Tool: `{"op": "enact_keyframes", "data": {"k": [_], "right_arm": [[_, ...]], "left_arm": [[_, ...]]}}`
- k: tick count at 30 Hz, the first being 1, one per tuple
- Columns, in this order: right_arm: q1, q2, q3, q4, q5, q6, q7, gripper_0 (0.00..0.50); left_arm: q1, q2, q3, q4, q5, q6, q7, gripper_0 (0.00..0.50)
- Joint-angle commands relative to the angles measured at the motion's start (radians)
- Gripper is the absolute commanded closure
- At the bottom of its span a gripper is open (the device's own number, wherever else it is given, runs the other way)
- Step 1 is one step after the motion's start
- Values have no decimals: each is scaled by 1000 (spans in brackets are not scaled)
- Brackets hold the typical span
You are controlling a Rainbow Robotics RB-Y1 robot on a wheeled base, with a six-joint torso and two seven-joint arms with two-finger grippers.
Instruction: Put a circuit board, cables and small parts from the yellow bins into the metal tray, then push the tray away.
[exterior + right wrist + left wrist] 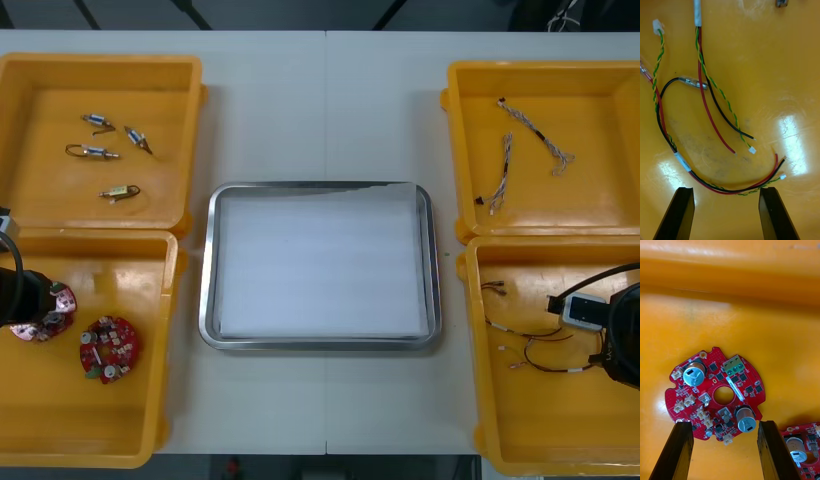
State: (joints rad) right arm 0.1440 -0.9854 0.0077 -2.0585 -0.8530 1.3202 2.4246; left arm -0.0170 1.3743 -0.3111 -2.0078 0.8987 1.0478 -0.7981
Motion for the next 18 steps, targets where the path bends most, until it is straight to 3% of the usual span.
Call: {"op": "enact_keyframes", "data": {"k": [1,18], "right_arm": [[36,-10,44,23,-12,-47,-19,0],[60,4,95,40,34,-92,-25,0]], "left_arm": [[-37,-27,-56,1,-32,-15,20,0],[-47,-49,-109,4,-124,-46,66,0]]}}
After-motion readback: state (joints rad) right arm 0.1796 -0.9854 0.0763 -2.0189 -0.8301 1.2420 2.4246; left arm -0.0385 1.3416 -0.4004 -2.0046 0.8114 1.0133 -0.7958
